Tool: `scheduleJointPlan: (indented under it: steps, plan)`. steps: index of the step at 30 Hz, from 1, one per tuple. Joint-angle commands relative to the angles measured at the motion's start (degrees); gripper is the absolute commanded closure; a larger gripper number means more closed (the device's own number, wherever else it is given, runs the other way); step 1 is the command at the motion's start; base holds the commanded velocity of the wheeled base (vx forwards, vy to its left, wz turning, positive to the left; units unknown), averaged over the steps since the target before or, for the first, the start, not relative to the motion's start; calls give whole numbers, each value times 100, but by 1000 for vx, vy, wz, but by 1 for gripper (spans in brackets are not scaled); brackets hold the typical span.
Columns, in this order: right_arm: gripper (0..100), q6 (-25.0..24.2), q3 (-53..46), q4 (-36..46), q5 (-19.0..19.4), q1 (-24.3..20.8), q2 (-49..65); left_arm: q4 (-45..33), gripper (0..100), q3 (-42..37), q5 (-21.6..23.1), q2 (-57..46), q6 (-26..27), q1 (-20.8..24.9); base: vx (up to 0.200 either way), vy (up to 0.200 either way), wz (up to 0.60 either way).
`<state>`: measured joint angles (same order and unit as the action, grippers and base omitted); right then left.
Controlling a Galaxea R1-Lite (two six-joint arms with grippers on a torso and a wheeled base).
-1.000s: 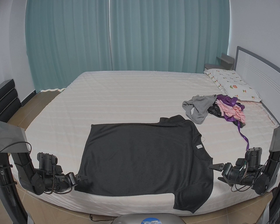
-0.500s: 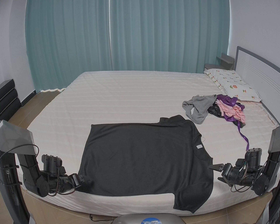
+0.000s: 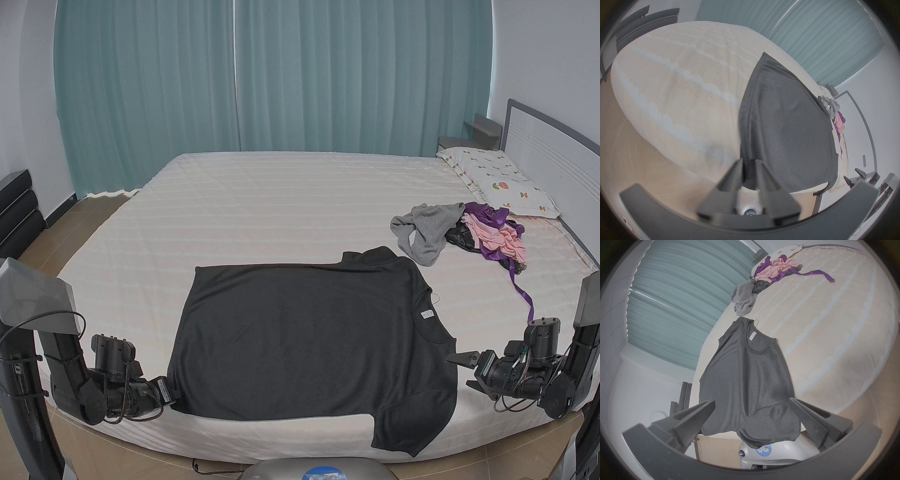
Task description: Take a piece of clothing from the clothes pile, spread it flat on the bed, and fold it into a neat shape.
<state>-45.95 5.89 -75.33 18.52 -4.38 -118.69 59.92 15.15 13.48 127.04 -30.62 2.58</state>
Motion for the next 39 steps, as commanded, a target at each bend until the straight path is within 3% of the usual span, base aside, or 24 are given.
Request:
scheduleJointPlan:
  steps: [1,20,28,33,39]
  plan:
    - [0,-11,9,0,-6,7,-5,29,100,-197,-4,-48,4,-135,0,0,0]
    - [0,77,70,0,-120,69,-594,38,100,-258,40,-399,-67,-461,0,0,0]
    - [0,183,589,-61,-252,77,-1262,29,100,-179,84,-425,-330,-496,0,0,0]
    - [0,209,958,-61,-525,69,-1517,29,100,-171,93,-425,-365,-487,0,0,0]
    - [0,218,1187,-17,-533,51,-1605,29,100,-171,93,-417,-365,-487,0,0,0]
